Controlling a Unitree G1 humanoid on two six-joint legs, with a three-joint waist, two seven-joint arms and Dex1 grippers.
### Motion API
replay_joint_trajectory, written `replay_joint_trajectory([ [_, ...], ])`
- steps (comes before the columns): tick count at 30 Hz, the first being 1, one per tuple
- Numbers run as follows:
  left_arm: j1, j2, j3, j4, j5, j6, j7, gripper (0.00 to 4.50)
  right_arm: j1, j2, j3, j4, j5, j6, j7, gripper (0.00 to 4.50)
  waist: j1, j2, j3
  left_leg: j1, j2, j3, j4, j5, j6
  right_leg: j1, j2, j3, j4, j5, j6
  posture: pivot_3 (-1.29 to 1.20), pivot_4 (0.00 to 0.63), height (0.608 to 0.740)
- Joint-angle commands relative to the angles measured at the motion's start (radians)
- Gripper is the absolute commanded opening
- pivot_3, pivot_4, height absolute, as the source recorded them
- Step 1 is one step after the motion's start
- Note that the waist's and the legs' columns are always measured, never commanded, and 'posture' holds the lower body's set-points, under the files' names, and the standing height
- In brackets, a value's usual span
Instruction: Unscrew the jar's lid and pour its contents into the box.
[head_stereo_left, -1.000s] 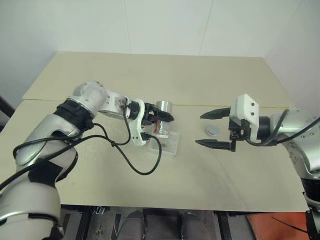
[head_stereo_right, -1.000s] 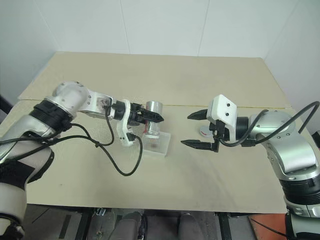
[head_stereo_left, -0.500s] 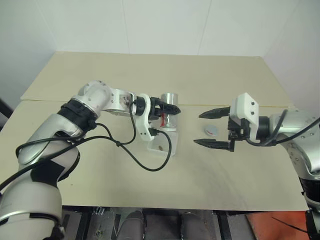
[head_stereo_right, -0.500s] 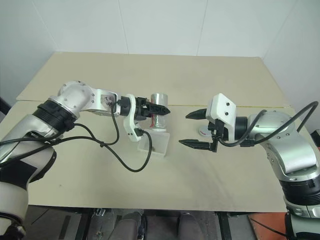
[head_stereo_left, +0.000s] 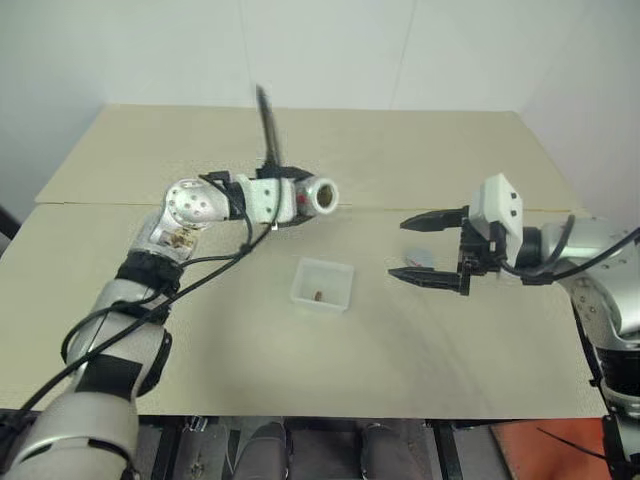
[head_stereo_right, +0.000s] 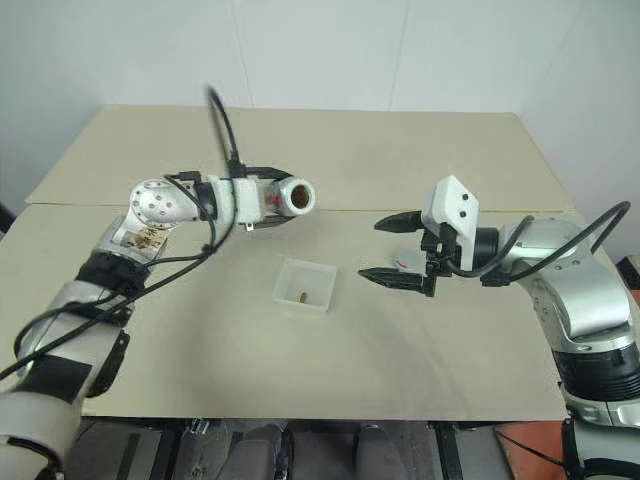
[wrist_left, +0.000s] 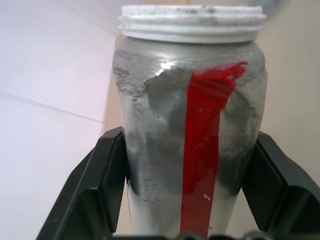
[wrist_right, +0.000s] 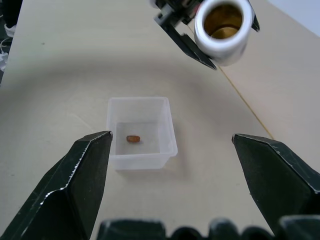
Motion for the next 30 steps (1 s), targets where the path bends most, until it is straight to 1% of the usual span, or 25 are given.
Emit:
replay_joint_trajectory([
  [1,0.068,-0.005,0.128,-0.192,-0.213,0.286,-0.03,2.9,-0.022,-0.005,-0.038,0.008,0.029,0.007,0.015,4.48,-0.004,0.0,0.0,0.0,0.001,-0.001,0.001,0.0,0.0,0.0,0.0,0.0,0.001,0.0,0.0,0.0,0.15,0.74],
  [3,0.116,-0.008,0.166,-0.267,-0.261,0.386,-0.022,2.9,-0.022,-0.006,-0.04,0.011,0.033,0.01,0.018,4.48,-0.006,0.0,0.0,0.001,0.001,-0.001,0.001,0.0,0.0,0.0,0.001,0.0,0.002,0.0,0.0,0.0,0.15,0.74],
  [7,0.258,-0.055,0.252,-0.387,-0.329,0.516,0.079,2.9,-0.013,-0.012,-0.045,0.001,0.042,0.017,0.015,4.48,-0.005,0.001,0.0,0.004,0.001,-0.001,0.001,0.0,0.0,0.002,0.001,0.001,0.004,0.0,0.0,0.0,0.15,0.74],
  [10,0.349,-0.096,0.295,-0.453,-0.353,0.58,0.156,2.9,-0.007,-0.016,-0.049,-0.008,0.049,0.023,0.011,4.48,-0.002,0.001,0.0,0.005,0.001,-0.002,0.001,0.0,0.0,0.002,0.0,0.001,0.004,0.0,0.0,0.0,0.15,0.74],
  [12,0.417,-0.121,0.311,-0.478,-0.341,0.58,0.192,2.9,-0.004,-0.018,-0.05,-0.013,0.05,0.027,0.009,4.48,0.001,0.001,0.0,0.005,0.002,-0.002,0.001,0.0,0.0,0.002,0.0,0.002,0.004,0.0,0.0,0.0,0.15,0.74],
  [14,0.466,-0.145,0.32,-0.48,-0.315,0.551,0.226,2.9,-0.002,-0.02,-0.052,-0.015,0.05,0.03,0.008,4.48,0.002,0.001,0.0,0.005,0.002,-0.002,0.0,0.0,0.0,0.002,0.0,0.002,0.004,0.0,0.0,0.0,0.15,0.74],
  [18,0.513,-0.187,0.324,-0.458,-0.255,0.481,0.286,2.9,0.007,-0.025,-0.061,-0.026,0.053,0.034,0.008,4.48,0.006,0.001,0.0,0.005,0.001,-0.002,0.0,0.0,0.0,0.002,0.0,0.002,0.004,0.0,0.0,0.0,0.15,0.74],
  [23,0.528,-0.25,0.317,-0.367,-0.119,0.295,0.406,2.9,0.011,-0.026,-0.061,-0.035,0.051,0.036,0.003,4.48,0.014,0.001,0.0,0.005,0.0,-0.002,0.0,0.0,0.0,0.003,-0.001,0.002,0.003,0.0,0.0,0.0,0.15,0.74],
  [27,0.529,-0.27,0.319,-0.316,-0.062,0.264,0.478,2.9,0.022,-0.028,-0.064,-0.047,0.051,0.037,-0.001,4.48,0.017,0.001,0.0,0.005,0.0,-0.001,-0.001,0.0,0.0,0.003,-0.001,0.002,0.001,0.0,0.0,0.0,0.15,0.74],
  [30,0.533,-0.278,0.321,-0.299,-0.049,0.255,0.497,2.9,0.028,-0.03,-0.069,-0.053,0.053,0.039,-0.003,4.48,0.018,0.001,0.0,0.005,0.0,-0.001,-0.002,0.0,0.001,0.003,-0.001,0.002,0.001,0.0,0.0,0.0,0.15,0.74],
])
